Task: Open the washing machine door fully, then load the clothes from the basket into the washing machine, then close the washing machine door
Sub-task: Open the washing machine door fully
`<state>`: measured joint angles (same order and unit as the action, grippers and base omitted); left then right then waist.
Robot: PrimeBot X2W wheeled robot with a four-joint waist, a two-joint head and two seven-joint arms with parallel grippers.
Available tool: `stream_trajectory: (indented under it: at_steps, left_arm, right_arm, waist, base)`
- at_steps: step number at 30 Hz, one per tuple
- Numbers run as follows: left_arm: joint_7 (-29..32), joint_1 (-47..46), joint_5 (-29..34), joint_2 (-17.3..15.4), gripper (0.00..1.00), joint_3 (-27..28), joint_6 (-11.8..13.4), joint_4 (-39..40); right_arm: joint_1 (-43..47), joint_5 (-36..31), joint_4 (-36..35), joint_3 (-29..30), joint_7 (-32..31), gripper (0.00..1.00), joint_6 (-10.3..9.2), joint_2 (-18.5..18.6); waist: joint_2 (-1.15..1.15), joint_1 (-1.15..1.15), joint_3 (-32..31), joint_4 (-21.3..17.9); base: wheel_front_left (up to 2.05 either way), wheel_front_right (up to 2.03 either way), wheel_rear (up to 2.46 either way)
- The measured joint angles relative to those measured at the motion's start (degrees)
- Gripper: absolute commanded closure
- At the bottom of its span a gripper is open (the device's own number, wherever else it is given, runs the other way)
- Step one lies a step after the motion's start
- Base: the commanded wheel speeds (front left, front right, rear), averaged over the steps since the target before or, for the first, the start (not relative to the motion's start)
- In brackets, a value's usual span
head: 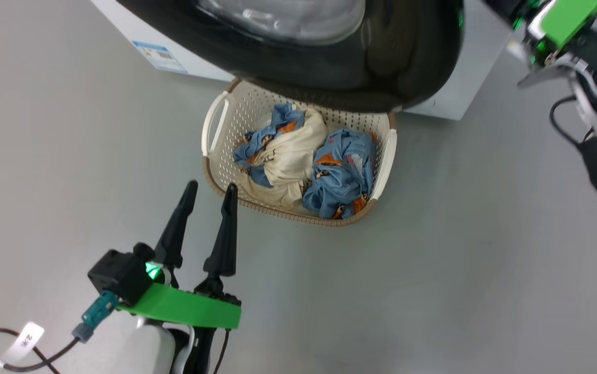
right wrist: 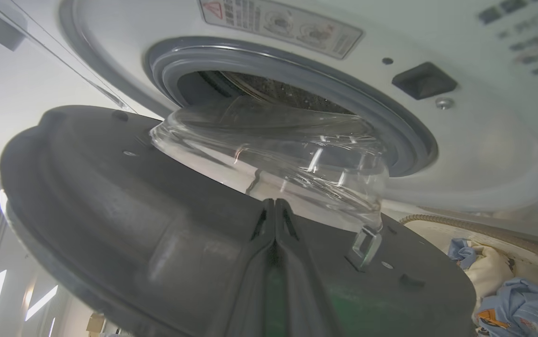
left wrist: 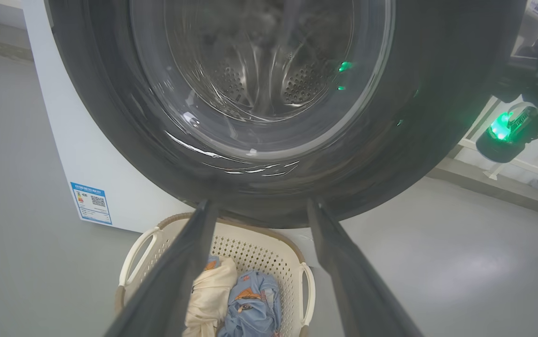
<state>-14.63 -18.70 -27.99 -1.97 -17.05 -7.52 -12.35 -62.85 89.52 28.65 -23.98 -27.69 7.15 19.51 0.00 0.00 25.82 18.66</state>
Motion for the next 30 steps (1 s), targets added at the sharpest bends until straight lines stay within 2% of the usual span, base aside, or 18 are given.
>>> stream_trajectory:
  at_steps: [5, 11, 30]
  left_arm:
    - [0.0, 1.6, 0.6, 0.0, 0.00, 0.1, 0.0, -0.4]
    - [0.0, 2.8, 1.2, 0.0, 0.00, 0.2, 0.0, -0.5]
    - [0.0, 7.2, 1.9, -0.1, 0.00, 1.0, 0.0, -0.7]
  right_arm:
    - [2.7, 0.3, -0.3, -1.3, -1.2, 1.00, 0.00, -0.9]
    - [5.9, 0.6, -2.2, -3.7, -3.6, 1.00, 0.00, -3.7]
    - [16.5, 2.3, -6.7, -6.0, -8.7, 1.00, 0.00, -7.1]
  waist:
    - [0.00, 0.00, -2.1, -0.3]
    - [0.00, 0.00, -4.4, -0.3]
    - [0.00, 0.00, -10.8, 2.7]
  base:
    - [0.00, 0.00, 0.00]
    - [0.00, 0.00, 0.00]
    - [0.00, 0.00, 0.00]
